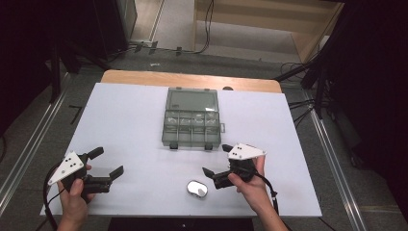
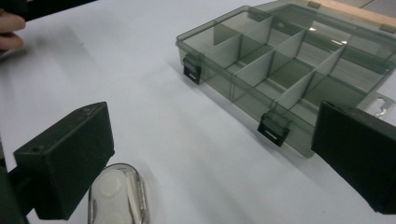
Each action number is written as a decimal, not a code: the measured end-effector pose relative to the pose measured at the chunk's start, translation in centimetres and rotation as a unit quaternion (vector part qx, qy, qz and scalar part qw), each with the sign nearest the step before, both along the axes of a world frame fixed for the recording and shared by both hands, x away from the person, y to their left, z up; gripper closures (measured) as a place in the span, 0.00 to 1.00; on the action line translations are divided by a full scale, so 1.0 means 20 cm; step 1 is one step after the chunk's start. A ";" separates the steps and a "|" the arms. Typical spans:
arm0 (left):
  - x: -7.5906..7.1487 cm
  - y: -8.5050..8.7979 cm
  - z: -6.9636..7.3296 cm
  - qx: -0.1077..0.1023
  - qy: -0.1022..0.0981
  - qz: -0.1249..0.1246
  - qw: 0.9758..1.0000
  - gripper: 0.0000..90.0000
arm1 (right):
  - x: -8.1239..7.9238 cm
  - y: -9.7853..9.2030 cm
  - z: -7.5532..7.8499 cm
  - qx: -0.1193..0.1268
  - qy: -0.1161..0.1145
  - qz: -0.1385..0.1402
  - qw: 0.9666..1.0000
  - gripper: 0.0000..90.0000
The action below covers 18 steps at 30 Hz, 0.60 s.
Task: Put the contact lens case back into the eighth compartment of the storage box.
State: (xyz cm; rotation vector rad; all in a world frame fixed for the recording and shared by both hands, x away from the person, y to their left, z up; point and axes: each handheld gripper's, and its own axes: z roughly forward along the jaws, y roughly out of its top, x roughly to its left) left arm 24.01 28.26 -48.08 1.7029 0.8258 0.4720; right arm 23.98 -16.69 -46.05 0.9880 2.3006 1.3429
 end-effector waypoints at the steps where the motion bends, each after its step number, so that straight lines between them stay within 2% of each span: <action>1: 0.00 0.01 0.00 -0.002 0.000 0.001 1.000 0.00 | 0.00 0.01 0.00 -0.002 0.003 0.005 1.000 0.00; 7: 0.00 0.03 -0.01 -0.004 -0.001 0.009 1.000 0.00 | -0.01 0.05 -0.01 -0.016 0.012 0.026 0.999 0.00; 18: 0.01 0.03 -0.02 -0.008 0.005 0.007 1.000 0.00 | -0.04 0.11 -0.01 -0.033 0.022 0.056 0.998 0.00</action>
